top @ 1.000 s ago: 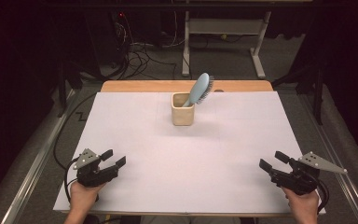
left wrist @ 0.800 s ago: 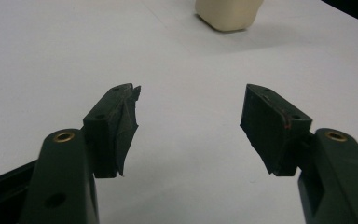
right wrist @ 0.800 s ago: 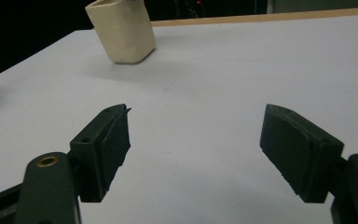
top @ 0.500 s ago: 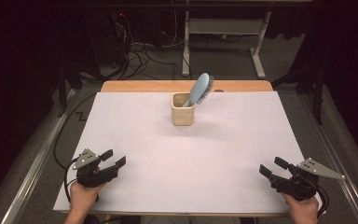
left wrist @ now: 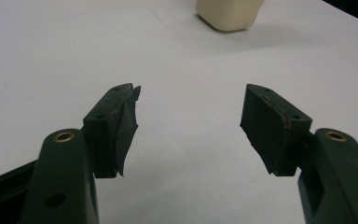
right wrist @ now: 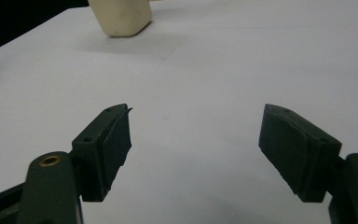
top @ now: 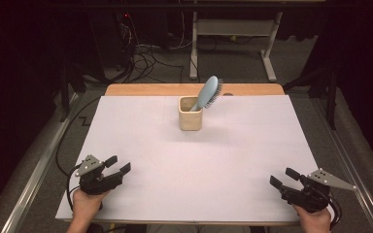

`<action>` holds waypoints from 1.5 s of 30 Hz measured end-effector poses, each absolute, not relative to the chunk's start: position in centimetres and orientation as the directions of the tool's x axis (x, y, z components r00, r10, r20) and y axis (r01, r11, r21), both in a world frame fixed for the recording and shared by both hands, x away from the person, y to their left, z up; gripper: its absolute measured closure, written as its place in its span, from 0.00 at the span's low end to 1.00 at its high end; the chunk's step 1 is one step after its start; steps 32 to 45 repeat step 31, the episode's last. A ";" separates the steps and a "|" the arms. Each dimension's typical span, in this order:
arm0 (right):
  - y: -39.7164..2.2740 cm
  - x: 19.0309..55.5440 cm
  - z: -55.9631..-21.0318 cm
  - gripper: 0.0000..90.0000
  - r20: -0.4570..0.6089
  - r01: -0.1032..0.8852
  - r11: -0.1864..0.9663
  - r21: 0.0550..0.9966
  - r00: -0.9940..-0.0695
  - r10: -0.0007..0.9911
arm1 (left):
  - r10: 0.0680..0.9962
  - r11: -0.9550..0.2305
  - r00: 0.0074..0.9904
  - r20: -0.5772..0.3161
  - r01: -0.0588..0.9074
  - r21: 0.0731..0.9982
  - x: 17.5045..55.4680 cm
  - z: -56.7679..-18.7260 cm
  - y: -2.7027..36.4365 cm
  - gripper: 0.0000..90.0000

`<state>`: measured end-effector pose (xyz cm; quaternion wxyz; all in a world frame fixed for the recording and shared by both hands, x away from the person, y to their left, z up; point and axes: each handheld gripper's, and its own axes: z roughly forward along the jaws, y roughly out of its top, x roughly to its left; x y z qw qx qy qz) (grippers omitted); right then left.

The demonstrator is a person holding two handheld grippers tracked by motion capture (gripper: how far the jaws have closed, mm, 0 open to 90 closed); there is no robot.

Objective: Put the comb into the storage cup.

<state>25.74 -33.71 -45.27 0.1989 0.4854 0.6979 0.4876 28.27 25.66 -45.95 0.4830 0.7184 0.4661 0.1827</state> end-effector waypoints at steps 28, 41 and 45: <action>-33.1 25.8 -46.1 0.29 0.155 0.498 0.100 0.861 -0.446 0.881 | 0.849 -0.118 0.500 -0.171 0.495 0.861 28.3 -46.0 25.6 0.40; -33.1 25.8 -46.0 0.29 0.157 0.497 0.098 0.862 -0.446 0.881 | 0.848 -0.119 0.501 -0.170 0.494 0.861 28.3 -46.0 25.6 0.40; -33.1 25.8 -46.0 0.29 0.157 0.497 0.098 0.862 -0.446 0.881 | 0.848 -0.119 0.501 -0.170 0.494 0.861 28.3 -46.0 25.6 0.40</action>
